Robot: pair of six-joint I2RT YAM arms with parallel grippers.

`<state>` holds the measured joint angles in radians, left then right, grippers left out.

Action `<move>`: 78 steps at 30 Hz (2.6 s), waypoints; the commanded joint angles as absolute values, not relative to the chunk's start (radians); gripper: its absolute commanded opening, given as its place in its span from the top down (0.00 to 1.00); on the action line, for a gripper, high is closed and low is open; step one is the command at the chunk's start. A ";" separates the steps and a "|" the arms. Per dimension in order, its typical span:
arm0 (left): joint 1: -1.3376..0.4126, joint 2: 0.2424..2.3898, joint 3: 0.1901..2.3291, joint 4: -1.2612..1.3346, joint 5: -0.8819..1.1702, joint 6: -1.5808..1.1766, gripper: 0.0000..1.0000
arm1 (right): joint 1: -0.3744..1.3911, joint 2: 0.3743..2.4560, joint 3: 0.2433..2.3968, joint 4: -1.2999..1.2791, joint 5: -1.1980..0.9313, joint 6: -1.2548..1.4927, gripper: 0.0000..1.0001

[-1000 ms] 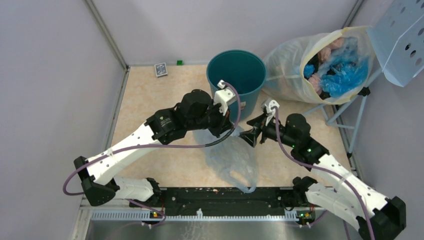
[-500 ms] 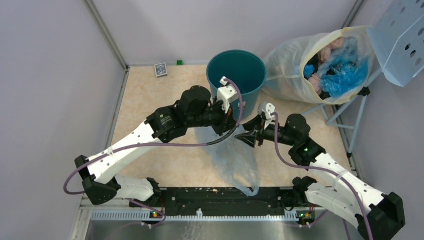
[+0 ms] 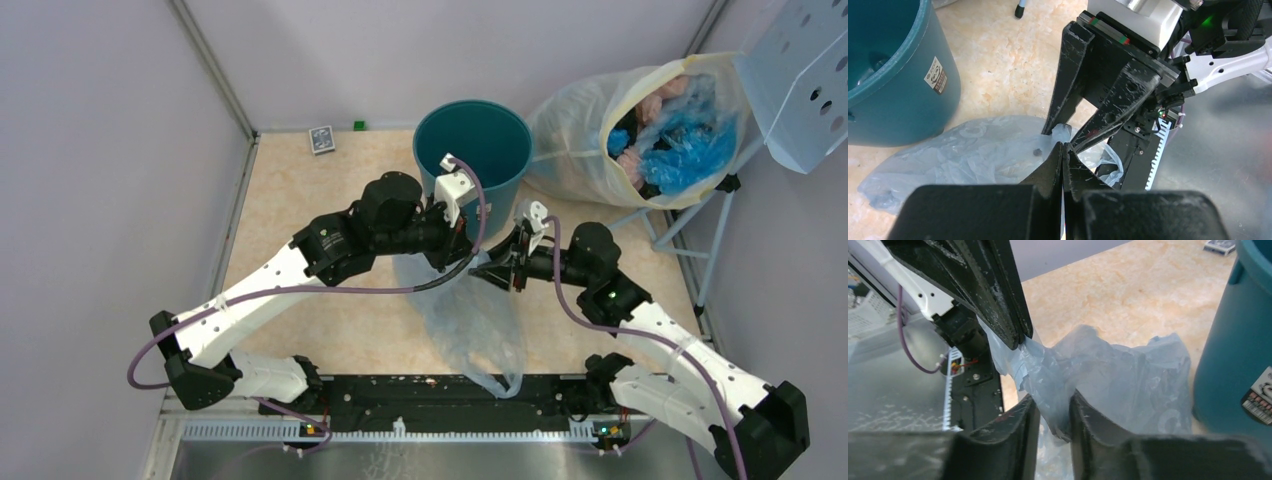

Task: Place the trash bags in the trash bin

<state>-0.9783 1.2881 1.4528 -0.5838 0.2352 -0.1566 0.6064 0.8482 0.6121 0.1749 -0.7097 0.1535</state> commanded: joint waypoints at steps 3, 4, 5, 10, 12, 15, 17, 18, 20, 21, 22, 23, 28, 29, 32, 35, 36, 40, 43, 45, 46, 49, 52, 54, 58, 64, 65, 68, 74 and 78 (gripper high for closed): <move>-0.979 1.293 1.453 -0.565 0.235 -0.142 1.00 | 0.610 0.841 0.667 0.209 -0.745 0.181 0.90; -0.979 1.293 1.453 -0.567 0.234 -0.141 1.00 | 0.610 0.843 0.672 0.205 -0.754 0.181 0.91; -0.979 1.292 1.453 -0.568 0.231 -0.141 1.00 | 0.610 0.846 0.675 0.198 -0.762 0.181 0.95; -0.979 1.282 1.447 -0.571 0.260 -0.129 0.66 | 0.610 0.872 0.705 0.140 -0.751 0.184 1.00; -0.979 1.273 1.436 -0.569 0.283 -0.123 0.48 | 0.610 0.887 0.717 0.128 -0.751 0.183 1.00; -0.978 1.270 1.427 -0.585 0.285 -0.117 0.39 | 0.609 0.899 0.719 0.131 -0.753 0.189 1.00; -0.978 1.280 1.427 -0.610 0.278 -0.112 0.39 | 0.609 0.902 0.719 0.139 -0.752 0.194 1.00; -0.979 1.285 1.427 -0.620 0.276 -0.109 0.39 | 0.609 0.902 0.719 0.141 -0.753 0.194 1.00; -0.978 1.291 1.427 -0.635 0.257 -0.106 0.45 | 0.610 0.899 0.721 0.143 -0.752 0.194 1.00; -0.979 1.293 1.426 -0.639 0.246 -0.105 0.50 | 0.609 0.900 0.721 0.141 -0.750 0.193 1.00; -0.978 1.293 1.425 -0.643 0.235 -0.104 0.56 | 0.609 0.902 0.723 0.136 -0.747 0.189 1.00; -0.979 1.291 1.426 -0.645 0.224 -0.102 0.63 | 0.609 0.903 0.725 0.127 -0.740 0.182 1.00; -0.979 1.284 1.429 -0.654 0.183 -0.103 1.00 | 0.608 0.898 0.755 0.012 -0.562 0.140 0.82; -0.979 1.289 1.434 -0.654 0.167 -0.111 1.00 | 0.609 0.894 0.756 0.003 -0.512 0.133 0.70; -0.979 1.313 1.457 -0.648 0.136 -0.151 1.00 | 0.609 0.868 0.735 -0.035 -0.403 0.119 0.46; -0.976 1.349 1.491 -0.632 0.131 -0.200 1.00 | 0.609 0.819 0.691 -0.020 -0.301 0.123 0.42; -0.975 1.367 1.502 -0.627 0.133 -0.214 1.00 | 0.609 0.797 0.678 -0.022 -0.261 0.127 0.41; -0.960 1.403 1.528 -0.594 0.124 -0.259 1.00 | 0.610 0.690 0.621 -0.036 -0.166 0.150 0.27; -0.921 1.422 1.525 -0.557 0.143 -0.293 0.95 | 0.609 0.607 0.555 -0.009 -0.185 0.188 0.18; -0.889 1.430 1.525 -0.534 0.160 -0.323 0.98 | 0.609 0.550 0.498 0.032 -0.161 0.210 0.18; -0.874 1.434 1.526 -0.527 0.165 -0.335 1.00 | 0.609 0.522 0.470 0.056 -0.155 0.227 0.21; -0.828 1.440 1.535 -0.509 0.175 -0.367 1.00 | 0.610 0.468 0.389 0.164 -0.189 0.309 0.49; -0.791 1.439 1.545 -0.490 0.228 -0.399 1.00 | 0.615 0.490 0.316 0.301 -0.268 0.361 0.80; -0.777 1.439 1.546 -0.474 0.261 -0.418 1.00 | 0.646 0.538 0.288 0.385 -0.299 0.346 0.98; -0.767 1.427 1.536 -0.434 0.287 -0.455 1.00 | 0.808 0.708 0.287 0.518 -0.144 0.270 1.00; -0.755 1.395 1.522 -0.416 0.315 -0.481 1.00 | 0.936 1.024 0.306 0.807 0.049 0.215 1.00; -0.754 1.390 1.525 -0.419 0.325 -0.483 1.00 | 0.936 1.076 0.303 0.868 0.060 0.215 1.00; -0.750 1.374 1.529 -0.439 0.355 -0.483 1.00 | 0.936 1.215 0.311 1.014 0.101 0.202 1.00; -0.742 1.337 1.533 -0.456 0.424 -0.477 1.00 | 0.943 1.395 0.347 1.164 0.071 0.116 1.00; -0.739 1.328 1.543 -0.437 0.520 -0.485 1.00 | 0.943 1.456 0.393 1.170 0.007 0.136 1.00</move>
<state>-0.7441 1.3655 1.5059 -0.4786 0.4068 -0.4736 0.9295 1.4151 0.3130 1.0370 0.0574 0.1501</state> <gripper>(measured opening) 0.005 0.003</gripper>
